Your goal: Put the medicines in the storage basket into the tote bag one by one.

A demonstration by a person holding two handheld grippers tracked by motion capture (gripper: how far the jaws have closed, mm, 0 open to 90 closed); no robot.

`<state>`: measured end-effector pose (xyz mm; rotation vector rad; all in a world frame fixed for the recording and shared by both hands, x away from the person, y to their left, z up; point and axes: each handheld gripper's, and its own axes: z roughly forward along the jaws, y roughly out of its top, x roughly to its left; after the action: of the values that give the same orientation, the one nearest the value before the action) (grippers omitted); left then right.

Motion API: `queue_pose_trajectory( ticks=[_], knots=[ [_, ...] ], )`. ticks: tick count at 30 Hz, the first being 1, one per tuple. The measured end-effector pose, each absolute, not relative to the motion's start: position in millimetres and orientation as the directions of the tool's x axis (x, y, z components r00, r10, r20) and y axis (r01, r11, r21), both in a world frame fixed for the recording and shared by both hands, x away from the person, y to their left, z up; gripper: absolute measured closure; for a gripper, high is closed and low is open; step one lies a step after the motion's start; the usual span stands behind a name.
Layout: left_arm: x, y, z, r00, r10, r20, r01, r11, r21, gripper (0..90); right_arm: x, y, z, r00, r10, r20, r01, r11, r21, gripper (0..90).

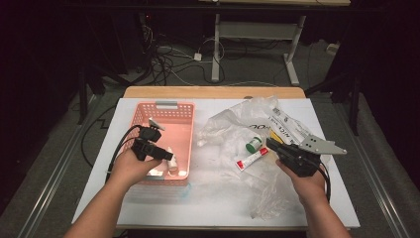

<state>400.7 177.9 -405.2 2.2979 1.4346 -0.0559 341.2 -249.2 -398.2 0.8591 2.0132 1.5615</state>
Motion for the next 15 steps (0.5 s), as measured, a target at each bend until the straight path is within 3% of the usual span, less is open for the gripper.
queue_pose_trajectory(
  ticks=[2,4,7,9,11,15],
  knots=[
    [406.6,171.7,-406.8,0.460,0.856,-0.235,0.865,-0.373,0.334,50.9,341.3,-248.2,-398.2,-0.706,0.707,0.023,0.198,0.166,0.966,90.0],
    [412.5,168.2,-409.8,0.444,0.864,-0.237,0.873,-0.357,0.333,39.5,341.0,-248.4,-397.9,-0.707,0.707,0.021,0.196,0.168,0.966,90.0],
    [412.6,163.4,-411.3,0.436,0.887,-0.152,0.861,-0.363,0.356,29.2,341.2,-249.5,-398.0,-0.706,0.708,0.023,0.197,0.165,0.966,90.0],
    [415.5,162.2,-414.6,0.433,0.884,-0.177,0.871,-0.359,0.337,29.1,341.7,-250.2,-397.9,-0.704,0.710,0.024,0.195,0.161,0.967,90.0],
    [419.4,159.8,-418.3,0.422,0.886,-0.194,0.883,-0.352,0.311,21.5,342.1,-250.9,-397.9,-0.704,0.709,0.023,0.194,0.161,0.968,90.0],
    [422.6,155.9,-422.5,0.409,0.890,-0.201,0.892,-0.344,0.294,19.5,342.2,-250.9,-397.8,-0.705,0.709,0.023,0.193,0.161,0.968,90.0]
  ],
)
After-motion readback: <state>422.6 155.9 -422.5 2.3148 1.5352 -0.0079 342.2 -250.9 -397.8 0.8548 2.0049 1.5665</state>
